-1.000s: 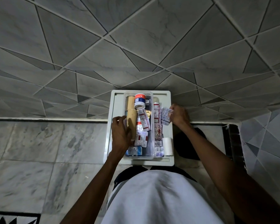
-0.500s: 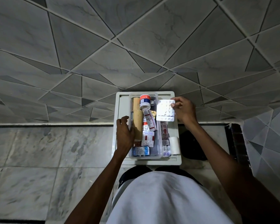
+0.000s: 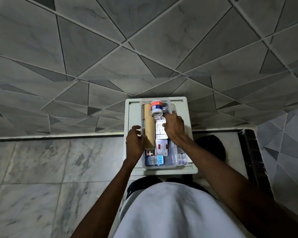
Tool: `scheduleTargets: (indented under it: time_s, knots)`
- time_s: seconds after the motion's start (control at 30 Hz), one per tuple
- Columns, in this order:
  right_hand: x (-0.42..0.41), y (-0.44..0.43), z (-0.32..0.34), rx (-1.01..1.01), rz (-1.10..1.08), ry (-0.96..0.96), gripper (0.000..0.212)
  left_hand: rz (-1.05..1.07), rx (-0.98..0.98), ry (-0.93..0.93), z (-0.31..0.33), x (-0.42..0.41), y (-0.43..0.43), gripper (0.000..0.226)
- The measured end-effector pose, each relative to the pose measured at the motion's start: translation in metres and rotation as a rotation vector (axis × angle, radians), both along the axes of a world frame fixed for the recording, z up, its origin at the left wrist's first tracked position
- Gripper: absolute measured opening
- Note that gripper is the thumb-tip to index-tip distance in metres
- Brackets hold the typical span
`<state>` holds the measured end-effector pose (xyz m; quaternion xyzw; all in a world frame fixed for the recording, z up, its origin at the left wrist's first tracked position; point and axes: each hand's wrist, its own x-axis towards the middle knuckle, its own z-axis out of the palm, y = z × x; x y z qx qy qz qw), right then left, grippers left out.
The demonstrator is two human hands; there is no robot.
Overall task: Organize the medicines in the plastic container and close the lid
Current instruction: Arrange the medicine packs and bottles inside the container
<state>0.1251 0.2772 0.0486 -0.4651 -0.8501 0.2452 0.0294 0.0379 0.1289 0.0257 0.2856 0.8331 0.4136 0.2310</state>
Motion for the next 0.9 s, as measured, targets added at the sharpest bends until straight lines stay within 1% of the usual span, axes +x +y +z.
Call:
scheduleTargets:
  time_s: [0.07, 0.17, 0.2, 0.23, 0.27, 0.3, 0.33, 0.4, 0.43, 0.5, 0.57, 0.73, 0.8, 0.9]
  knots:
    - [0.003, -0.003, 0.0, 0.033, -0.006, 0.014, 0.016, 0.012, 0.015, -0.011, -0.003, -0.003, -0.002, 0.029]
    - [0.016, -0.003, 0.003, 0.09, -0.109, 0.138, 0.012, 0.079, -0.001, -0.02, -0.011, -0.014, -0.012, 0.022]
    - [0.026, -0.003, 0.006, 0.073, -0.144, 0.175, 0.012, 0.08, -0.012, -0.044, -0.012, -0.018, -0.019, 0.025]
    - [0.039, -0.002, 0.008, 0.028, -0.165, 0.201, 0.016, 0.048, -0.025, -0.063, -0.012, -0.022, -0.026, 0.032]
    - [0.054, -0.002, 0.009, -0.039, -0.155, 0.189, 0.021, -0.021, -0.059, -0.063, -0.012, -0.026, -0.034, 0.04]
    - [0.072, -0.002, 0.009, -0.117, -0.11, 0.136, 0.029, -0.12, -0.115, -0.034, -0.011, -0.031, -0.041, 0.047]
    - [0.089, -0.003, 0.009, -0.192, -0.041, 0.047, 0.042, -0.245, -0.198, 0.019, -0.012, -0.035, -0.048, 0.056]
    - [0.118, -0.009, 0.004, -0.248, 0.103, -0.19, 0.072, -0.5, -0.403, 0.144, -0.015, -0.038, -0.058, 0.087]
    - [0.129, -0.014, 0.0, -0.241, 0.157, -0.285, 0.084, -0.573, -0.485, 0.186, -0.016, -0.037, -0.061, 0.102]
    - [0.139, -0.021, -0.011, -0.229, 0.212, -0.358, 0.097, -0.618, -0.549, 0.234, -0.019, -0.032, -0.063, 0.119]
    - [0.14, -0.026, -0.02, -0.235, 0.227, -0.333, 0.096, -0.625, -0.546, 0.263, -0.024, -0.026, -0.063, 0.126]
    - [0.136, -0.025, -0.018, -0.195, 0.196, -0.257, 0.079, -0.638, -0.598, 0.342, -0.029, -0.021, -0.051, 0.13]
    - [0.136, -0.024, -0.007, -0.169, 0.165, -0.214, 0.081, -0.641, -0.61, 0.35, -0.029, -0.023, -0.048, 0.13]
    - [0.127, -0.021, 0.017, -0.116, 0.093, -0.051, 0.086, -0.619, -0.597, 0.331, -0.026, -0.028, -0.044, 0.127]
